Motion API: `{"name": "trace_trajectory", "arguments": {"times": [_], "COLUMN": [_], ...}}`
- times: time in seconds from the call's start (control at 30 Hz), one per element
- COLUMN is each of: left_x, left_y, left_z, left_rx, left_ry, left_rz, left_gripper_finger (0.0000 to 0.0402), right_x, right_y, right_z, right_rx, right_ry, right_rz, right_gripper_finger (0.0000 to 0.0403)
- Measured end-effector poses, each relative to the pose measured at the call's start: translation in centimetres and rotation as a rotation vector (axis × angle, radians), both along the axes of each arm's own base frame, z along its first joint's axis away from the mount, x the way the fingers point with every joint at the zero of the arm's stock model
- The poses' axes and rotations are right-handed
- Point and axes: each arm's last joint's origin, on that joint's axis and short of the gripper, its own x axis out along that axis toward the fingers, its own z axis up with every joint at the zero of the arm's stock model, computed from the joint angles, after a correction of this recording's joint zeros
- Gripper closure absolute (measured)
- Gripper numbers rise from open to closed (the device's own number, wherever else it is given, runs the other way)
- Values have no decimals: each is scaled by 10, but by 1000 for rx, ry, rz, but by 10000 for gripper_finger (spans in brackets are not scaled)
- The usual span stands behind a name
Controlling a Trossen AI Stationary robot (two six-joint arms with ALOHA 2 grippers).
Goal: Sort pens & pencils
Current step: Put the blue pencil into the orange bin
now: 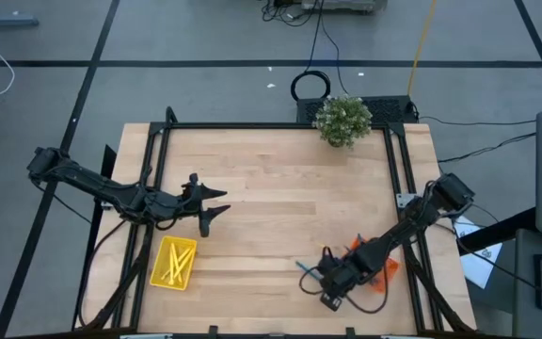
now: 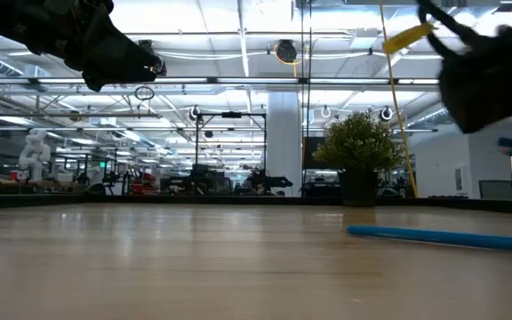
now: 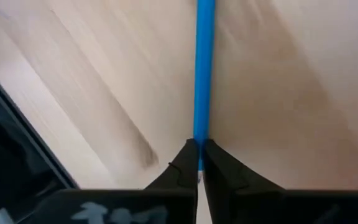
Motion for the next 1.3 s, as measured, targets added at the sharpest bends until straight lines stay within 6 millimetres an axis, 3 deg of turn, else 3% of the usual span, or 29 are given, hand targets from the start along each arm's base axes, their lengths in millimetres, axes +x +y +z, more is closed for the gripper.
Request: {"name": "trace_trajectory", "arguments": {"times": [0.3, 0.67, 1.3], "left_x": [0, 0, 0], "left_y": [0, 0, 0], "left_z": [0, -1, -1], "left_rx": [-2, 0, -10], "left_ry": [2, 7, 10], "left_rz": [0, 0, 2], "left_gripper_finger": [195, 195, 195], "right_x": [23, 14, 6], "right_y": [-24, -11, -12], "right_z": [1, 5, 55], "right_rx": [-23, -4, -34], "right_ry": [-123, -127, -386], "right_rz": [75, 140, 255], "right_gripper_finger": [403, 403, 402]}}
